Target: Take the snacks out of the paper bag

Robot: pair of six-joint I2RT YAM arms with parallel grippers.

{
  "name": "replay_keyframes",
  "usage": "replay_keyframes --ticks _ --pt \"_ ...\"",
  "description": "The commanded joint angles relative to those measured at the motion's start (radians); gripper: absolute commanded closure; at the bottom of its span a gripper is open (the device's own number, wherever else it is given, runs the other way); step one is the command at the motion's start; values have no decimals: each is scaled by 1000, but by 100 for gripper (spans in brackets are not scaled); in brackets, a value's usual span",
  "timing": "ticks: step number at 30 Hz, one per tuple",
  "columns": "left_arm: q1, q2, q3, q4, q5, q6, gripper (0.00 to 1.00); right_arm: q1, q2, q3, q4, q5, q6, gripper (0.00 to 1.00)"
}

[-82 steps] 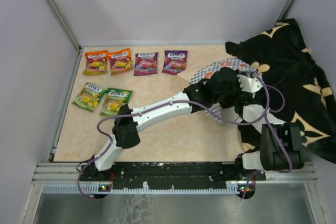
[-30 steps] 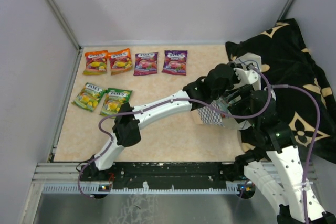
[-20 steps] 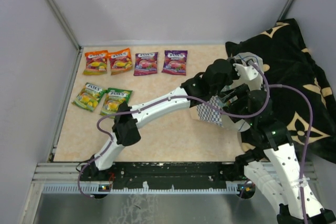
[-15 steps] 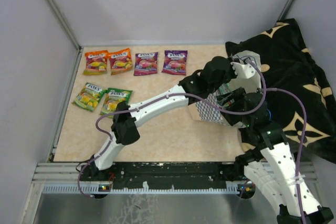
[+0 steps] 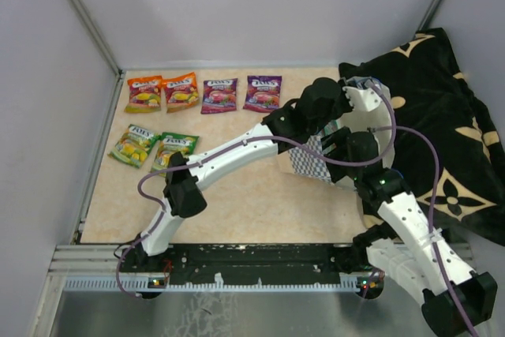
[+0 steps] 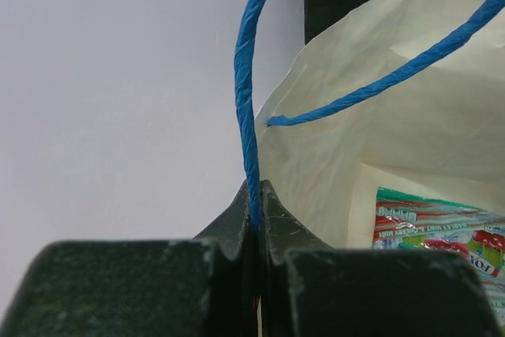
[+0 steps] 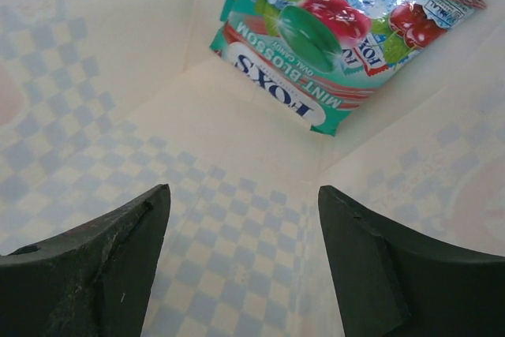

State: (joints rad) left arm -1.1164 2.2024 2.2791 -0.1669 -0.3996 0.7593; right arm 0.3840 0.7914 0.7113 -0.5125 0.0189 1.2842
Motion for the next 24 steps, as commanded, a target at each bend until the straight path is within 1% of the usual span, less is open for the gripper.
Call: replay_keyframes --ticks 1,4,6,13,19,22,24 --pt "-15 -118 -19 62 10 6 100 4 42 -52 156 33 57 23" --pt "-30 -139 -49 72 9 5 100 -16 101 -89 273 -7 93 19" --pt "-42 -149 -68 80 6 6 100 -36 152 -88 317 -25 98 16" --pt "-66 -139 -83 84 5 8 100 -78 327 -51 398 -49 77 10" --pt "-99 -120 -75 92 4 9 100 -77 468 -72 500 -93 88 11" --pt "-107 -113 -75 92 0 10 100 -74 521 -76 537 -105 93 14" --pt "-107 -108 -75 91 -5 11 100 -70 533 -76 549 -108 93 19"
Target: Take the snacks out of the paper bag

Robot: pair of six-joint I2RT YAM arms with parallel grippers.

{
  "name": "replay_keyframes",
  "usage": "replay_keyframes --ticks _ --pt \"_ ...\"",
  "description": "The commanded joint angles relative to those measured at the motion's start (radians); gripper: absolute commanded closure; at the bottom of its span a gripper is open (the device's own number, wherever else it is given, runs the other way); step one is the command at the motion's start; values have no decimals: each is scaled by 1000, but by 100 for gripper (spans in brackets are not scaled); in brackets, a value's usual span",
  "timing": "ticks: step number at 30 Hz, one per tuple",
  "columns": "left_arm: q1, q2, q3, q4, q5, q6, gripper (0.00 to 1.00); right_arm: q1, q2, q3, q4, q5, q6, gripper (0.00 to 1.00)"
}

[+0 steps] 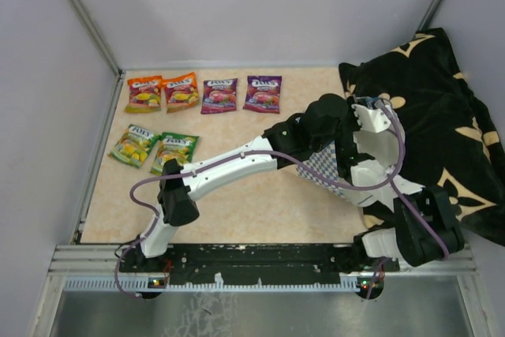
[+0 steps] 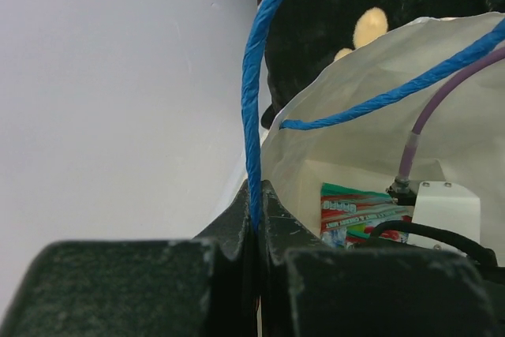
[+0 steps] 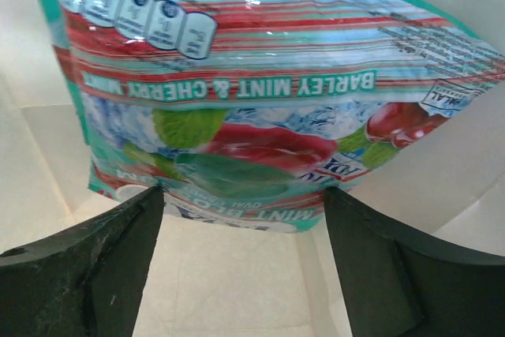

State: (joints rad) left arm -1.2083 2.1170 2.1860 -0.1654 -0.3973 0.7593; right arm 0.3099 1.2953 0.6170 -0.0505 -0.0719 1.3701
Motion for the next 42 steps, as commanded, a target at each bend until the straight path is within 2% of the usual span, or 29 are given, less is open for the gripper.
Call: replay_keyframes --ticks 1,7,15,19,20,21,22,24,27,35,42 --pt "-16 -22 14 90 -11 12 100 6 28 19 91 -18 2 22" --pt "-6 -15 5 97 -30 14 100 8 -76 28 15 30 -58 52" --pt "43 -29 -23 95 -25 -37 100 6 -336 7 -165 115 -143 100" --pt "57 -42 -51 110 -31 -44 100 2 -411 3 -232 135 -171 100" --pt "60 -44 -56 114 -30 -49 100 0 -402 4 -239 132 -175 95" --pt "61 -46 -58 115 -28 -50 100 0 -389 6 -248 127 -179 78" --pt "61 -47 -55 115 -30 -48 100 -1 -371 5 -247 118 -181 51" --pt "60 -46 -46 112 -29 -46 100 -4 -331 -1 -233 91 -186 25" --pt "59 -43 -26 102 -23 -47 100 -9 -256 1 -216 72 -186 3" --pt "38 -30 -13 91 -14 -58 100 -11 -1 43 -112 -5 -194 1" --pt "19 -31 -16 92 5 -74 100 26 179 132 -80 -3 -206 1"
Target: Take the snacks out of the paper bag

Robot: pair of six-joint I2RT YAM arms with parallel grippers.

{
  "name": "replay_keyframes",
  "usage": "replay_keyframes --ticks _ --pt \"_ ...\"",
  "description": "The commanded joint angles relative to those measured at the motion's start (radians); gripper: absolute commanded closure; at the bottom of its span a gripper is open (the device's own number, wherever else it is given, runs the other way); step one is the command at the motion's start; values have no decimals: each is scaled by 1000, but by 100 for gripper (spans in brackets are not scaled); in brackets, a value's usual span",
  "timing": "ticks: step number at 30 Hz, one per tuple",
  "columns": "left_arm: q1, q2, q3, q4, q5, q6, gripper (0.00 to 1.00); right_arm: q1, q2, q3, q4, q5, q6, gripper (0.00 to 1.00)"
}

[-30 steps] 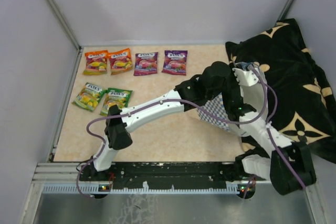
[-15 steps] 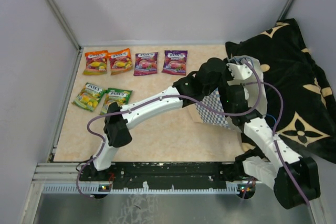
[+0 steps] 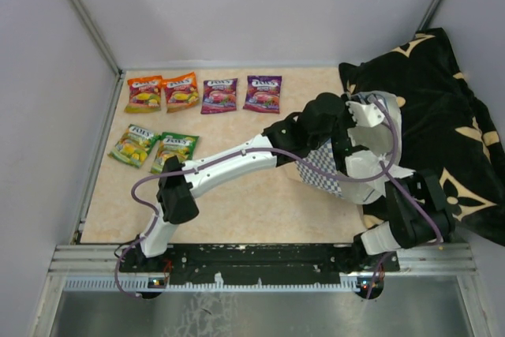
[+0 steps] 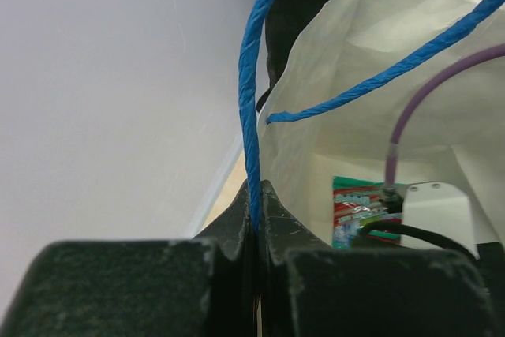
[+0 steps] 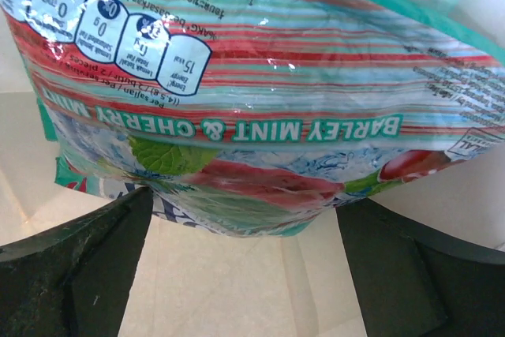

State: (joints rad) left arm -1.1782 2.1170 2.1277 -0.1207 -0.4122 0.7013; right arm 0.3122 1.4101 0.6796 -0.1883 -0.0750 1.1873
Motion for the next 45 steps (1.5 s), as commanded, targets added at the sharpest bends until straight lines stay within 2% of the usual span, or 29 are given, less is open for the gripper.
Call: replay_keyframes --ticks 1,3,5,10,13,15,23,28,29,30,32,33,38,45 --pt "-13 -34 37 47 28 -22 100 33 76 76 64 3 -22 3" --pt "-12 -41 23 53 41 -31 100 46 84 78 87 2 -15 10" --pt "-11 -48 8 60 42 -30 100 51 75 66 126 -7 -12 22" --pt "-6 -74 -31 78 23 -26 100 51 4 33 246 -67 -65 65" --pt "5 -91 -57 87 23 -38 100 51 -82 50 191 -33 -115 91" --pt "14 -94 -60 89 20 -41 100 51 -148 64 119 13 -148 100" --pt "80 -43 13 63 -53 -28 100 51 -388 106 -174 155 -280 100" --pt "111 -93 -56 111 -19 -55 100 48 -474 57 -247 189 -285 100" --pt "113 -105 -70 120 -6 -57 100 41 -466 44 -237 166 -283 97" --pt "113 -113 -76 125 2 -55 100 36 -453 35 -222 140 -277 75" --pt "111 -114 -71 122 13 -48 100 29 -415 32 -205 99 -265 17" --pt "110 -111 -59 120 18 -43 100 25 -393 41 -208 85 -260 3" --pt "91 -113 -45 115 58 -34 100 12 -240 80 -193 66 -236 1" --pt "55 -127 -53 81 175 -117 100 10 -2 162 -86 6 -202 1"
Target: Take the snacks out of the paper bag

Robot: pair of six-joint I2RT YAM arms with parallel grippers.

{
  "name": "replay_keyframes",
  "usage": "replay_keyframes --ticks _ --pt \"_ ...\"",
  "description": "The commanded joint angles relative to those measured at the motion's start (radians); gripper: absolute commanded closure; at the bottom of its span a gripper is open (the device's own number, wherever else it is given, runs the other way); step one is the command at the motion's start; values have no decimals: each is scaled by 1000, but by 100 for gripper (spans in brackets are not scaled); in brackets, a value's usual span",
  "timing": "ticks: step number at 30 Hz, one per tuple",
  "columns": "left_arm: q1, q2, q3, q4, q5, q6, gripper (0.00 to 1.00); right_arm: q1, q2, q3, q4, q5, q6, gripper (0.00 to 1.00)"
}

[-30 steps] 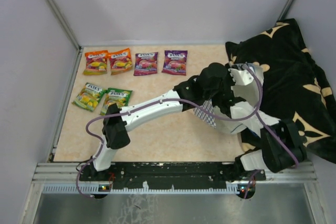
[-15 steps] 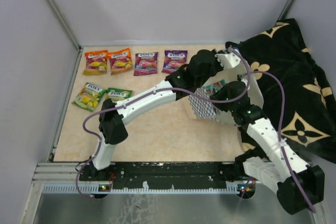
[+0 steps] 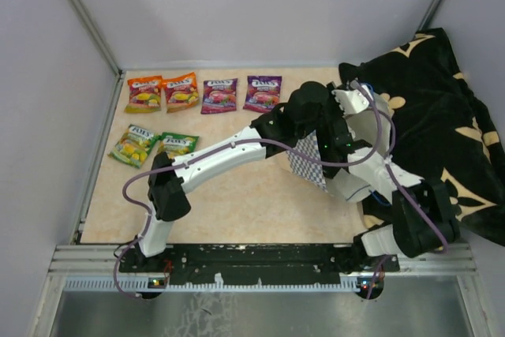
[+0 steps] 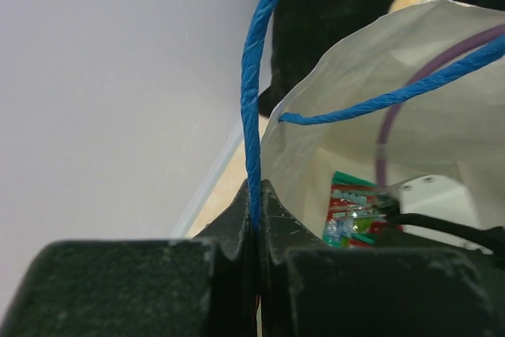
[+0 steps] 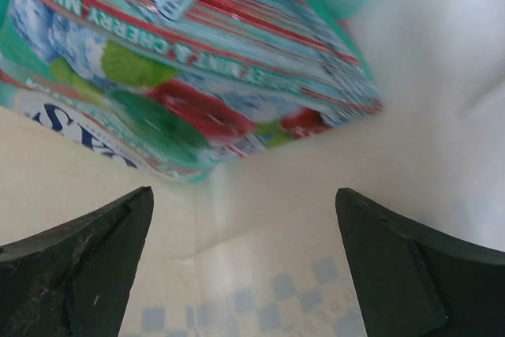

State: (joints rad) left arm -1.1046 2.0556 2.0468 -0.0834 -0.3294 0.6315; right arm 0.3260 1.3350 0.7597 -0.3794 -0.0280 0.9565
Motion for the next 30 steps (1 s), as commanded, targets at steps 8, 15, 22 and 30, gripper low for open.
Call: replay_keyframes --ticks 8,15,22,30 --pt "-24 -71 32 -2 196 -121 100 -5 210 41 368 -93 99 2" --pt "-23 -71 26 -13 157 -101 100 -5 169 13 391 -44 57 62" --pt "-23 -60 8 23 41 -39 100 -6 43 26 281 2 -18 100" --pt "-10 -51 -14 67 -62 17 100 -2 -221 -25 57 88 -89 100"
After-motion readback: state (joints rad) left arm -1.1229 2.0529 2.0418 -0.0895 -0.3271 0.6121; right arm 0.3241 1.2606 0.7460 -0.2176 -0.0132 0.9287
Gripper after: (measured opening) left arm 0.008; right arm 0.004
